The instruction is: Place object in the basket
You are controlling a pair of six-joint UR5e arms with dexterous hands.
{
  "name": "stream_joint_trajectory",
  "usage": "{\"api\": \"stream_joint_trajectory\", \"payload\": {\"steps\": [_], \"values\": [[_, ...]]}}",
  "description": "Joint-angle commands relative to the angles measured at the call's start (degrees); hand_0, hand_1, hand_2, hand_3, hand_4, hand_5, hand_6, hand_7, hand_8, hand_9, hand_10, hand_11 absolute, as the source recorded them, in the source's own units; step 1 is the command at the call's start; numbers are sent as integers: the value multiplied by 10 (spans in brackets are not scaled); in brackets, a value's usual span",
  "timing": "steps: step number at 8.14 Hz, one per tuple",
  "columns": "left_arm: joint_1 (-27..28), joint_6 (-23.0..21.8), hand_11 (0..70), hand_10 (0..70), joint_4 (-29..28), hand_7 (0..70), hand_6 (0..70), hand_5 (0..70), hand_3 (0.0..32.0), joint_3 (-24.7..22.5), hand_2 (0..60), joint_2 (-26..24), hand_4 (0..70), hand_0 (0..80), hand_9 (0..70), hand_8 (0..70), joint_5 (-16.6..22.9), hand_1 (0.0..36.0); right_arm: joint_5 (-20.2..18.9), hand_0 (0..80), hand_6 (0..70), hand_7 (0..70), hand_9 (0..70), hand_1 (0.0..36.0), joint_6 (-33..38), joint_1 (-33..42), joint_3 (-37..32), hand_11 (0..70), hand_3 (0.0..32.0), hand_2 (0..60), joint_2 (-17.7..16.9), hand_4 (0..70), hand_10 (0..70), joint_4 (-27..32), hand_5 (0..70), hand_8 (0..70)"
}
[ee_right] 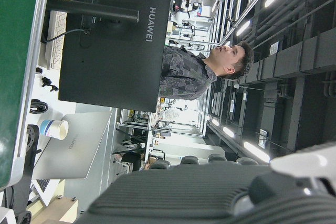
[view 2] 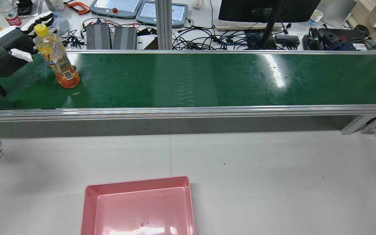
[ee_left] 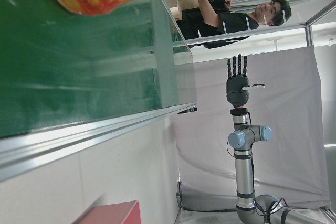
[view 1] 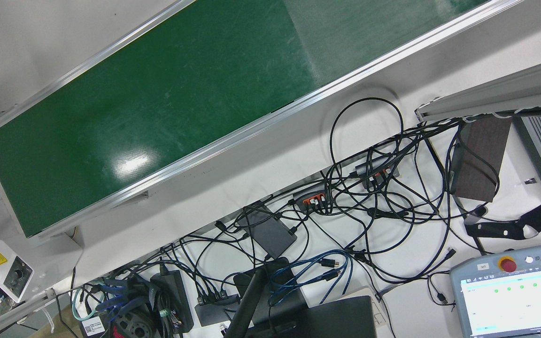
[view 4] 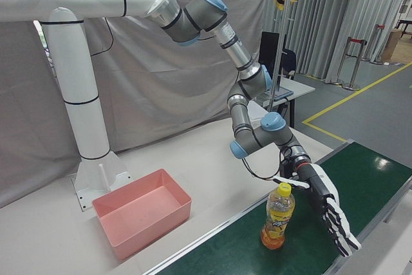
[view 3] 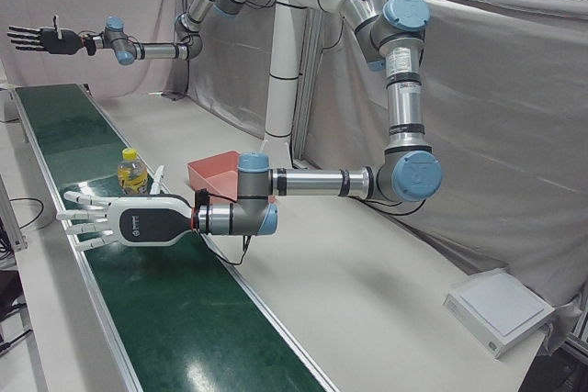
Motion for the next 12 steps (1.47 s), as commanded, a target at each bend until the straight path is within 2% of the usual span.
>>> {"api": "stream_joint_trajectory", "payload": {"steps": [1, 3, 4, 5, 6, 7, 8, 9, 10, 11, 12], "values": [[0, 0, 34, 18, -6, 17, 0, 140, 136, -7, 0, 15, 0, 467, 22, 64, 3, 14, 0, 0, 0, 0, 0, 0, 1, 0, 0, 0, 0, 0, 0, 0, 0, 0, 0, 0], [0, 0, 35, 19, -7, 14, 0, 142, 144, -8, 0, 15, 0, 468, 25, 65, 3, 16, 0, 0, 0, 0, 0, 0, 0, 0, 0, 0, 0, 0, 0, 0, 0, 0, 0, 0], [0, -1, 37, 20, -11, 17, 0, 151, 112, -12, 0, 16, 0, 468, 27, 64, 3, 17, 0, 0, 0, 0, 0, 0, 1, 0, 0, 0, 0, 0, 0, 0, 0, 0, 0, 0], [-2, -2, 57, 35, -9, 34, 0, 198, 60, -23, 0, 21, 0, 467, 56, 83, 4, 21, 0, 0, 0, 0, 0, 0, 1, 0, 0, 0, 0, 0, 0, 0, 0, 0, 0, 0], [-2, -1, 142, 92, 11, 54, 0, 283, 22, -30, 0, 22, 0, 467, 113, 118, 4, 43, 0, 0, 0, 0, 0, 0, 0, 0, 0, 0, 0, 0, 0, 0, 0, 0, 0, 0], [-3, -1, 640, 451, 11, 175, 17, 314, 0, -30, 12, 25, 391, 496, 291, 214, 4, 92, -1, 0, 0, 0, 0, 0, 1, 0, 0, 0, 0, 0, 0, 0, 0, 0, 0, 0], [-3, -1, 700, 700, 11, 535, 262, 512, 0, -31, 266, 25, 700, 534, 651, 487, 4, 128, 0, 0, 0, 0, 0, 0, 0, 0, 0, 0, 0, 0, 0, 0, 0, 0, 0, 0], [-2, -1, 700, 700, 13, 700, 539, 700, 0, -31, 433, 25, 700, 482, 700, 700, 4, 70, -1, 0, 0, 0, 0, 0, 0, 0, 0, 0, 0, 0, 0, 0, 0, 0, 0, 0], [-3, -2, 700, 700, 14, 700, 652, 700, 0, -34, 600, 22, 700, 469, 700, 700, 5, 85, 0, 0, 0, 0, 0, 0, 0, 0, 0, 0, 0, 0, 0, 0, 0, 0, 0, 0], [-2, -1, 700, 700, 32, 700, 700, 700, 0, -57, 600, 23, 700, 466, 700, 700, 4, 96, -1, 0, 0, 0, 0, 0, 0, 0, 0, 0, 0, 0, 0, 0, 0, 0, 0, 0], [0, -3, 700, 700, 41, 700, 700, 700, 0, -75, 600, 23, 700, 469, 700, 700, 4, 104, 0, 0, 0, 0, 0, 0, 0, 0, 0, 0, 0, 0, 0, 0, 0, 0, 0, 0]]}}
